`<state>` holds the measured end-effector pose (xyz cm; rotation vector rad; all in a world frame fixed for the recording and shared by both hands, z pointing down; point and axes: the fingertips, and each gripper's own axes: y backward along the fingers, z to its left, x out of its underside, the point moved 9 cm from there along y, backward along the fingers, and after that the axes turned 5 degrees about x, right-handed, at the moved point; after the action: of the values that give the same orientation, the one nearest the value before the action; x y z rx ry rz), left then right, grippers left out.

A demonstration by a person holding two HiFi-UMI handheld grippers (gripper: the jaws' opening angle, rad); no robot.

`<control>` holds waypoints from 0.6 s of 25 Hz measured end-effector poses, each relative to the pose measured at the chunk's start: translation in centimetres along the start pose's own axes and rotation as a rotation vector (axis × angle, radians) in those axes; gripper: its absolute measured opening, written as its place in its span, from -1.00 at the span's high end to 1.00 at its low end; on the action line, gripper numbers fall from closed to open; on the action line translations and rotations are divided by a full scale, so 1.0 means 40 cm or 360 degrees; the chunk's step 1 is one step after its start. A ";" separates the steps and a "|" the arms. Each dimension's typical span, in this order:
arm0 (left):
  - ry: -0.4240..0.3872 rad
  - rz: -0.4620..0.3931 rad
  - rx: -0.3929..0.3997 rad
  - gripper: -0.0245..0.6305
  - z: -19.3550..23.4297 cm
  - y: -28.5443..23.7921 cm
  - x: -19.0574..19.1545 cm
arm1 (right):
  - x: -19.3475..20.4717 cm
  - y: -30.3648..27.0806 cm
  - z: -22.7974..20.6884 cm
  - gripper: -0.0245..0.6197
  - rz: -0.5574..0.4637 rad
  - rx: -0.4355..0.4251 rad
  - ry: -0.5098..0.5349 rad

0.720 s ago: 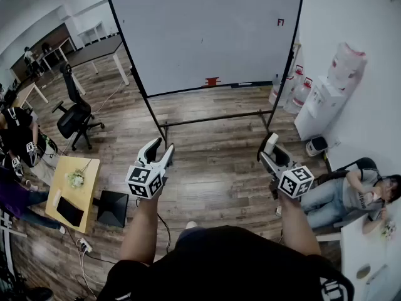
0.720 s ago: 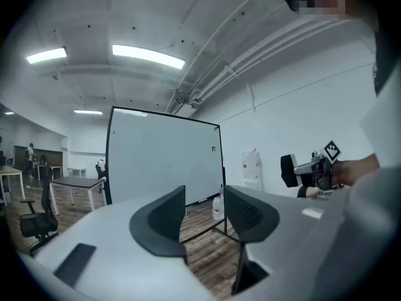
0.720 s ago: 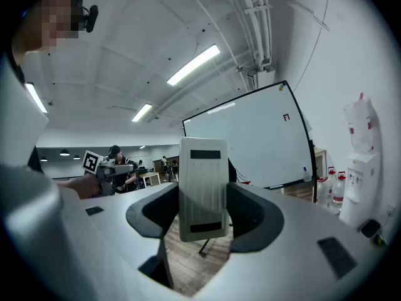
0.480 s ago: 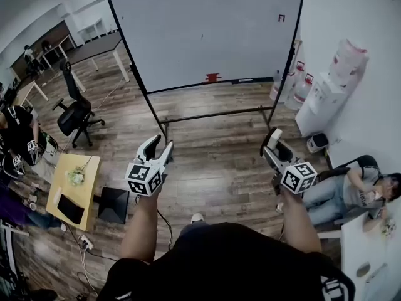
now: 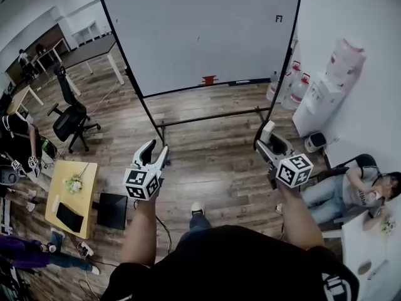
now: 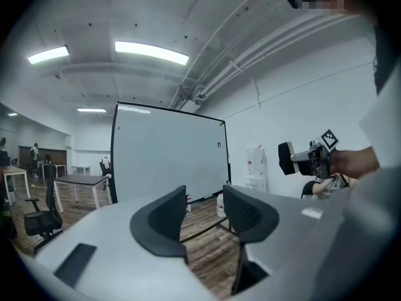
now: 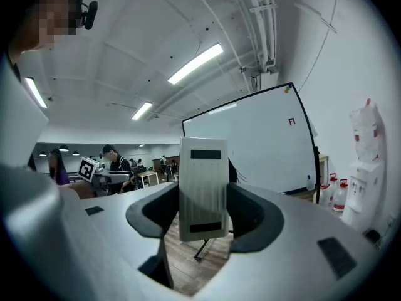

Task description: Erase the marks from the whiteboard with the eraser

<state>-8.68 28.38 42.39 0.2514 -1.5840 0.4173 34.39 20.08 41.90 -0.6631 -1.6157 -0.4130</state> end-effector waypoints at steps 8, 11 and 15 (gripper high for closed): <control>0.0018 0.0005 -0.0010 0.35 0.118 -0.052 0.025 | -0.010 -0.122 -0.005 0.20 0.0024 0.0048 -0.0011; 0.0032 0.0016 -0.0008 0.43 0.162 -0.083 0.042 | -0.007 -0.170 -0.016 0.20 0.0036 0.0068 -0.0016; 0.0047 0.0033 0.0003 0.51 0.222 -0.136 0.058 | -0.005 -0.232 -0.036 0.20 0.0046 0.0105 -0.0027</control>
<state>-14.69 20.03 45.15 0.2293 -1.5582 0.4366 29.64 12.03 42.94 -0.6405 -1.6271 -0.3323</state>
